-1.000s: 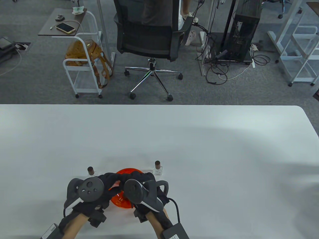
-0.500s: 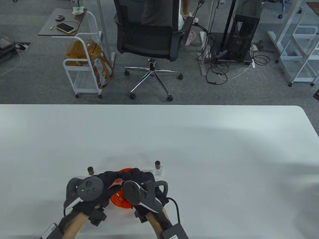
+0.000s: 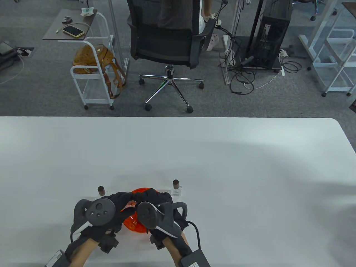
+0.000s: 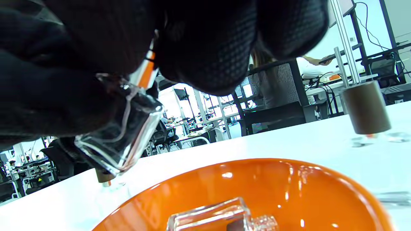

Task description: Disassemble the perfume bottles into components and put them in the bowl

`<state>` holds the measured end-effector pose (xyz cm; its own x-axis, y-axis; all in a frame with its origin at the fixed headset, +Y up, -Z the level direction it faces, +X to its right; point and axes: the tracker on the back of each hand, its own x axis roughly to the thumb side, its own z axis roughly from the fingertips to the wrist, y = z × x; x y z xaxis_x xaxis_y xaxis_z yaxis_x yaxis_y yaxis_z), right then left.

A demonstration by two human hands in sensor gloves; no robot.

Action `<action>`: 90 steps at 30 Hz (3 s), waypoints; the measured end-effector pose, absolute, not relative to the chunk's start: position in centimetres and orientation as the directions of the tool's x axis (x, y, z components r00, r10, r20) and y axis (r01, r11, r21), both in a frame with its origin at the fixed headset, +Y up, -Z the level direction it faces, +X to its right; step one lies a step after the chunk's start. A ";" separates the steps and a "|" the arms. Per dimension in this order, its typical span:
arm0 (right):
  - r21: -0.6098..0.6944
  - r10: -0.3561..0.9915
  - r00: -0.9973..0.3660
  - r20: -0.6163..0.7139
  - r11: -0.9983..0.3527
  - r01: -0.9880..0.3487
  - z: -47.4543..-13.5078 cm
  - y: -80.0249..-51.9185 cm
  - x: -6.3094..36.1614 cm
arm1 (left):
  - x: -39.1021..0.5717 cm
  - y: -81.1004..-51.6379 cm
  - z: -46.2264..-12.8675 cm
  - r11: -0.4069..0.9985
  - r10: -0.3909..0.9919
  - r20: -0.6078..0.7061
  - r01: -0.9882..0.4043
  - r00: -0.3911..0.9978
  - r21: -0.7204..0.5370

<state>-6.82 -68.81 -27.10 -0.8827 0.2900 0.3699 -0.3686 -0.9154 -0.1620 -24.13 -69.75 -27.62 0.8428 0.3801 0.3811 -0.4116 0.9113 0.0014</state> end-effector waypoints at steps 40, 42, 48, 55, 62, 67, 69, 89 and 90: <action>-0.216 0.301 -0.881 0.365 -0.893 -0.395 -27.1 -68.7 -6.5 | -24.3 -69.7 -27.6 0.907 0.393 0.378 -0.421 0.838 -0.009; -0.206 0.301 -0.880 0.368 -0.896 -0.393 -27.1 -68.8 -6.4 | -24.0 -69.9 -27.5 0.914 0.380 0.387 -0.406 0.840 -0.017; -0.199 0.305 -0.880 0.364 -0.898 -0.393 -27.2 -68.9 -6.5 | -24.1 -69.8 -27.7 0.904 0.397 0.380 -0.427 0.835 -0.007; -0.192 0.295 -0.879 0.373 -0.903 -0.385 -27.1 -68.7 -6.6 | -24.0 -69.6 -27.6 0.905 0.390 0.382 -0.426 0.838 0.010; -0.195 0.296 -0.879 0.375 -0.901 -0.387 -27.1 -68.6 -6.3 | -23.7 -69.7 -27.4 0.913 0.375 0.389 -0.409 0.841 0.004; -0.198 0.313 -0.877 0.365 -0.894 -0.402 -27.3 -68.6 -6.2 | -24.0 -69.7 -27.6 0.905 0.393 0.385 -0.424 0.835 -0.004; -0.188 0.323 -0.873 0.366 -0.893 -0.409 -27.4 -68.6 -6.2 | -23.8 -69.7 -27.5 0.912 0.382 0.391 -0.411 0.837 -0.012; -0.143 0.346 -0.864 0.365 -0.897 -0.419 -27.5 -68.3 -5.7 | -23.5 -69.5 -27.5 0.913 0.374 0.388 -0.407 0.842 0.004; -0.137 0.352 -0.863 0.363 -0.896 -0.423 -27.5 -68.3 -5.7 | -23.6 -69.5 -27.6 0.913 0.374 0.386 -0.409 0.843 0.008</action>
